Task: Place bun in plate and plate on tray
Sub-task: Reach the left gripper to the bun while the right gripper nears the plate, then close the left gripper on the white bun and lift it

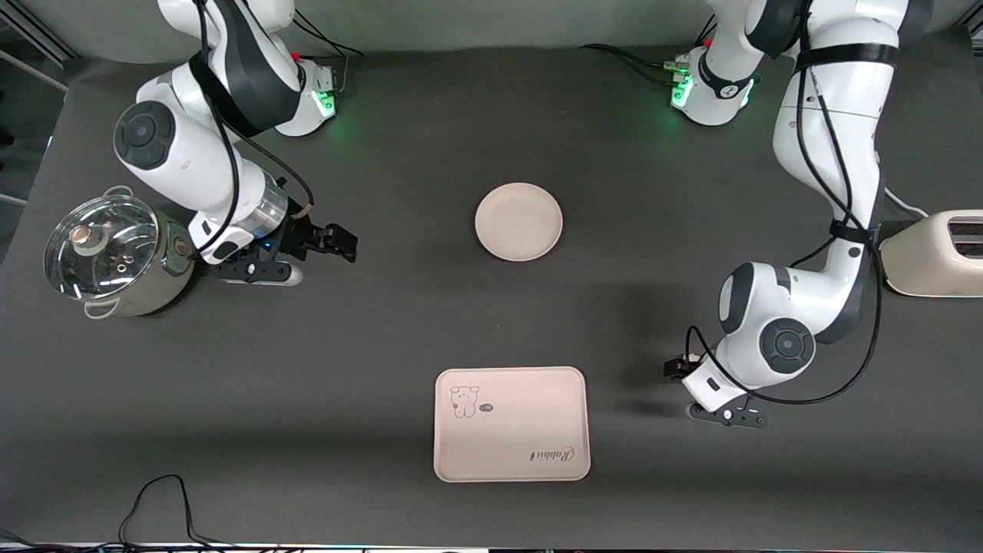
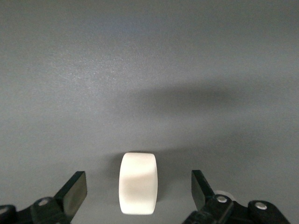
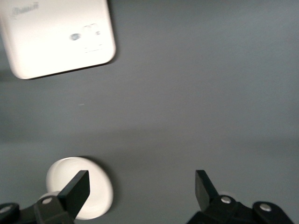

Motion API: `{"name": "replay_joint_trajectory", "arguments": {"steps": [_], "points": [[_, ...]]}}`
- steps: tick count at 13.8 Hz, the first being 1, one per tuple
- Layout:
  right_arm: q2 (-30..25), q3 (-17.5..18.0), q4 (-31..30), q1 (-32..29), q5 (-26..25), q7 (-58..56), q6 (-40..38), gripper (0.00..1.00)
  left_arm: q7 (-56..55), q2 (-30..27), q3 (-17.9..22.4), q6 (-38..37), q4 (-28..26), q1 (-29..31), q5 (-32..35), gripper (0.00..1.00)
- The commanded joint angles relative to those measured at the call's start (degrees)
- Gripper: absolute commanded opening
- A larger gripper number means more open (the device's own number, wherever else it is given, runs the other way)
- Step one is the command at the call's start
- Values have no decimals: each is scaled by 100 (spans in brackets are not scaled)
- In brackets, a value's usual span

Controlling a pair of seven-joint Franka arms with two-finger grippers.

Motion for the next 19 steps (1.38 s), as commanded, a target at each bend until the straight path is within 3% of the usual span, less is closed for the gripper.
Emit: {"name": "replay_joint_trajectory", "arguments": {"steps": [1, 3, 6, 8, 10, 12, 14, 19], "points": [[72, 31, -62, -71, 475, -40, 267, 100, -42, -25, 63, 133, -118, -42, -33, 100], [55, 4, -316, -71, 580, -345, 609, 100, -33, -34, 63, 369, -258, -16, -24, 99], [107, -57, -641, -88, 1448, -1188, 1040, 100, -7, -183, 72, 1063, -873, -42, 20, 98], [221, -84, -678, -89, 1862, -1576, 1077, 100, 37, -236, 72, 1065, -970, -7, 20, 94], [292, -110, -887, -89, 2458, -2278, 1146, 100, 46, -254, 72, 1048, -989, -7, 29, 80], [292, -189, -1177, -89, 3144, -3060, 1278, 100, 63, -254, 72, 1021, -980, -7, 29, 50], [301, -189, -1363, -71, 3366, -3300, 1428, 100, 124, -254, 72, 995, -945, 2, 29, 29], [310, -172, -1802, -27, 3507, -3976, 1569, 100, 125, -271, 90, 259, -453, 28, 11, 29]]}}
